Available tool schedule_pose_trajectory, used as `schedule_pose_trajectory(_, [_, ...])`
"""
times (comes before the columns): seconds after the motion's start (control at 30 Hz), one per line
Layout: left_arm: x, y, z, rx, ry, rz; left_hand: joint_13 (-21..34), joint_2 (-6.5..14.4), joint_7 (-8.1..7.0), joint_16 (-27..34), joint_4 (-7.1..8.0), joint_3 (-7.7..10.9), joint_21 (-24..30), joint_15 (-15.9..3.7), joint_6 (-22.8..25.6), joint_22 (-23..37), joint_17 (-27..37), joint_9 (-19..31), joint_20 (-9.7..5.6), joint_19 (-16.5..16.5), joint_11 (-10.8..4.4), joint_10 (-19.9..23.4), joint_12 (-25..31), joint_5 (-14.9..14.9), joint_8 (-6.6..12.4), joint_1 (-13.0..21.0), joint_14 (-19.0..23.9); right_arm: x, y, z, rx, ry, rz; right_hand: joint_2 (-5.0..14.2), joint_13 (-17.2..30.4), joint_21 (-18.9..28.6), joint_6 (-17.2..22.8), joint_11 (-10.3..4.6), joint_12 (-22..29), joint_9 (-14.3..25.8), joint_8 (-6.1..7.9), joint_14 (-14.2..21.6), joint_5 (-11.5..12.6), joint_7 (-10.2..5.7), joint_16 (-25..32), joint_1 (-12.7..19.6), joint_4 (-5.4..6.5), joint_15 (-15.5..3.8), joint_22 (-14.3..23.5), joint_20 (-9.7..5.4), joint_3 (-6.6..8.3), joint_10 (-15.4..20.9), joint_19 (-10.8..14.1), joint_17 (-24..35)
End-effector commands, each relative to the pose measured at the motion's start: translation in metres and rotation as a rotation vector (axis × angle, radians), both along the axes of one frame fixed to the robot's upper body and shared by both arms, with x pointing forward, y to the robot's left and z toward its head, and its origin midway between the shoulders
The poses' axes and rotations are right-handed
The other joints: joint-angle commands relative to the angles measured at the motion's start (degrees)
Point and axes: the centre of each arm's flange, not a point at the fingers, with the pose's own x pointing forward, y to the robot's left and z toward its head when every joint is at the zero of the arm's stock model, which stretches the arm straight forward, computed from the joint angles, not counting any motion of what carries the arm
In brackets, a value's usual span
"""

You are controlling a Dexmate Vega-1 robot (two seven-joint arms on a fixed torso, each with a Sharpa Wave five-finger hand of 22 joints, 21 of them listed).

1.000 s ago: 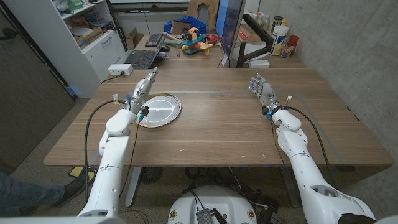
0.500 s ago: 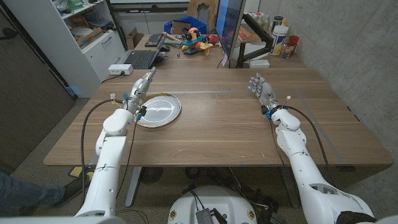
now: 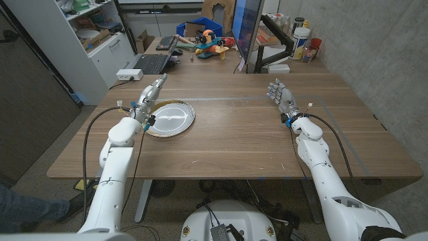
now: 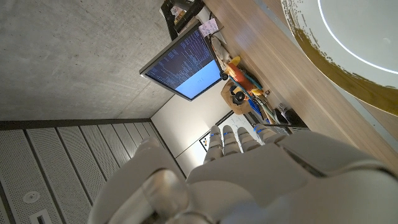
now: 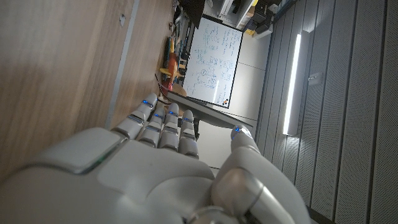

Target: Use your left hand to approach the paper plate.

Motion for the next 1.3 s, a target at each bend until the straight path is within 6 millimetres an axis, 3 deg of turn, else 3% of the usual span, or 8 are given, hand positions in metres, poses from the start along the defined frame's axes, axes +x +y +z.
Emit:
schedule_pose_trajectory(0.03, [-0.0005, 0.0055, 0.0004, 0.034, 0.02, 0.028, 0.26, 0.13, -0.05, 0.34, -0.39, 0.0, -0.12, -0.06, 0.57, 0.25, 0.09, 0.33, 0.34, -0.8, -0.38, 0.28, 0.04, -0.17, 0.54, 0.7, 0.25, -0.0005, -0.0003, 0.004, -0.003, -0.008, -0.001, 0.2, 0.29, -0.41, 0.37, -0.25, -0.01, 0.13, 0.35, 0.54, 0.14, 0.01, 0.09, 0.16, -0.12, 0.07, 0.17, -0.02, 0.22, 0.56, 0.69, 0.16])
schedule_pose_trajectory(1.3, [-0.0013, 0.0103, 0.0031, 0.15, 0.044, 0.15, 0.26, 0.88, -0.36, 0.21, -1.35, 0.61, -0.65, -0.15, 0.41, 0.26, 0.04, 0.35, 1.16, -2.31, -0.62, 0.24, -0.1, -0.59, 0.37, 2.75, 0.19, 0.0054, 0.001, 0.0075, 0.008, -0.02, -0.004, 0.16, 0.3, -0.98, 0.47, -0.29, -0.09, 0.13, 0.32, 0.53, 0.13, -0.08, 0.03, 0.02, -0.18, 0.04, 0.2, 0.01, 0.23, 0.66, 0.94, 0.17])
